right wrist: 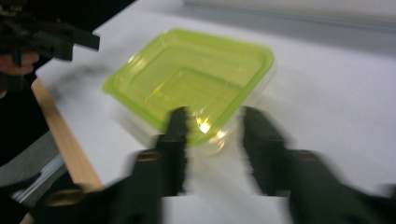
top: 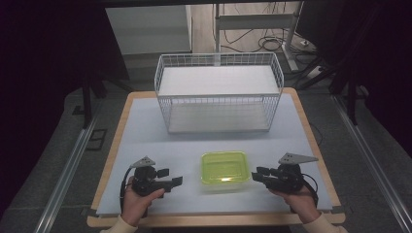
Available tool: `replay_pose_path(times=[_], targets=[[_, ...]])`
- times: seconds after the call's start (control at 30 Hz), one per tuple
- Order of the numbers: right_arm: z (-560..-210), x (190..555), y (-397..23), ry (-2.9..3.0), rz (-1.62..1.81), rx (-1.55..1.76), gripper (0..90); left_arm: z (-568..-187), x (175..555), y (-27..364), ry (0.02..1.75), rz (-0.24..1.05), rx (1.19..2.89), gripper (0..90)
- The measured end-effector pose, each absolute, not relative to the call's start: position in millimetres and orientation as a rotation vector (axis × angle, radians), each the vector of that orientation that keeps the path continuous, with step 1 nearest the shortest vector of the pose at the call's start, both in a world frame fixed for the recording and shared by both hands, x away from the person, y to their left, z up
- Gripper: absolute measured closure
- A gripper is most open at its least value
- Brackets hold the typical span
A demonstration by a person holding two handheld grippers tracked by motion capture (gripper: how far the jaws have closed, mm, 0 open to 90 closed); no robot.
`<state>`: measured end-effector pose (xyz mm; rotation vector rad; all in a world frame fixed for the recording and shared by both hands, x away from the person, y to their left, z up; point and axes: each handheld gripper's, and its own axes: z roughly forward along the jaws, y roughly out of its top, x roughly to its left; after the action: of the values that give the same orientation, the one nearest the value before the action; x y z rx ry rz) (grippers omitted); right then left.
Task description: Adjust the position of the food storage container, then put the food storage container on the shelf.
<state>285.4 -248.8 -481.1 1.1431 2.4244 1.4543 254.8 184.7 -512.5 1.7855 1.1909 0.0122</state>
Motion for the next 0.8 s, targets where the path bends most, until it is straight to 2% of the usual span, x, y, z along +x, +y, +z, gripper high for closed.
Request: replay_pose_path(times=[0.1, 0.27, 0.37, 0.8], targets=[[-479, 287, -247, 2.42, 1.493, 1.13, 37.6, -511, 256, 185, 1.198, -0.019, 1.764, 23.2], [-476, 291, -245, 2.425, 1.543, 1.106, 28.7, -509, 257, 182, 1.196, -0.051, 1.75, 23.3], [-477, 294, -244, 2.443, 1.535, 1.098, 28.7, -508, 259, 179, 1.194, -0.067, 1.74, 23.3], [-481, 315, -241, 2.484, 1.554, 1.29, 40.1, -508, 273, 158, 1.21, -0.179, 1.738, 24.2]])
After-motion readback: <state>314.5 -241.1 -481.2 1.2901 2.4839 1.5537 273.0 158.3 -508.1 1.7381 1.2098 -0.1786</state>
